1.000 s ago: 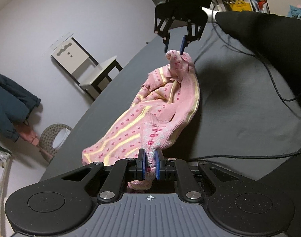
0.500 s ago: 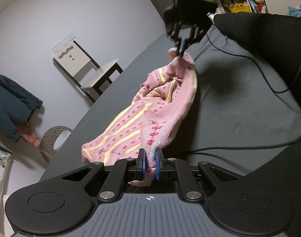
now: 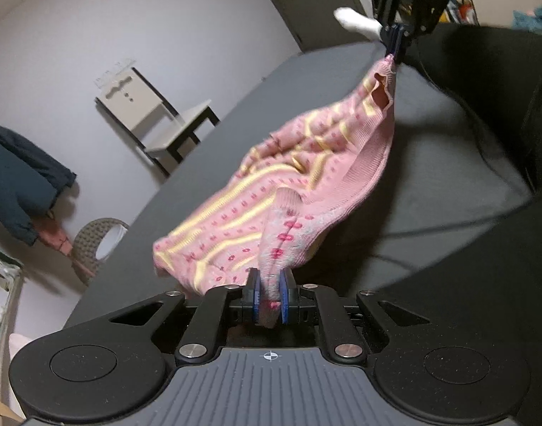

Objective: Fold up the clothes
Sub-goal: 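Lower the cardigan onto the bed with both grippers, laying it out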

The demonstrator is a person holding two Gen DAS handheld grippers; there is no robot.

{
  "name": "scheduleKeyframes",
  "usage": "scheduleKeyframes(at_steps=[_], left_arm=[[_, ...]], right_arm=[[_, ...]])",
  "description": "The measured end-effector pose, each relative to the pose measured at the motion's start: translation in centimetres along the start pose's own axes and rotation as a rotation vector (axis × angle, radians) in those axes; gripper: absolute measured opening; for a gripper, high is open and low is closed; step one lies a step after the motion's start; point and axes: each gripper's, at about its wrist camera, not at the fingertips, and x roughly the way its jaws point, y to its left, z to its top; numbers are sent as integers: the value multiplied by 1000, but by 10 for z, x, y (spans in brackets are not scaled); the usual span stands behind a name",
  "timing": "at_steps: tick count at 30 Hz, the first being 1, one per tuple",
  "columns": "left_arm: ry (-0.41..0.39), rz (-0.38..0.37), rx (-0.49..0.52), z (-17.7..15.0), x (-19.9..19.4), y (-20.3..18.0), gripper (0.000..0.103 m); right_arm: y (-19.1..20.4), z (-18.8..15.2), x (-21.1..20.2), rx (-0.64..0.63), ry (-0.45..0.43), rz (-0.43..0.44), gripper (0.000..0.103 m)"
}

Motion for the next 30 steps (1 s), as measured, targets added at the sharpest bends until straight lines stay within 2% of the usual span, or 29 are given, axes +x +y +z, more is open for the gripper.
scheduleKeyframes(at_steps=[2,6,8,9,10,12,13,17,20,25,30], left_arm=[[18,-1,20,1,-2,-5,10],[2,-49,50,14,-8,-18,11],[0,-66,92,25,-1,-30,20],[0,-69,116,30,5,-36,32],[1,-71,139,36,11,-42,50],[4,-67,178,46,24,-52,71],[11,-68,194,50,32,-55,71],[100,-201,254,66,61,-61,71],[121,-169,256,74,79,-56,71],[173,-250,-6,67,115,-11,71],[217,-231,-276,43,147,40,71]], right_arm=[[5,-2,5,22,-2,-4,7],[2,1,1,52,-37,-16,7],[-1,4,-1,59,-52,-35,7],[-4,6,-2,64,-56,-47,7],[-7,6,-3,71,-59,-61,7],[-12,7,-5,84,-64,-90,7],[-16,8,-3,94,-65,-100,7],[-33,10,3,125,-64,-134,7],[-43,8,7,147,-62,-157,7],[-58,-4,19,182,-22,-197,7],[-66,-18,33,230,14,-180,7]])
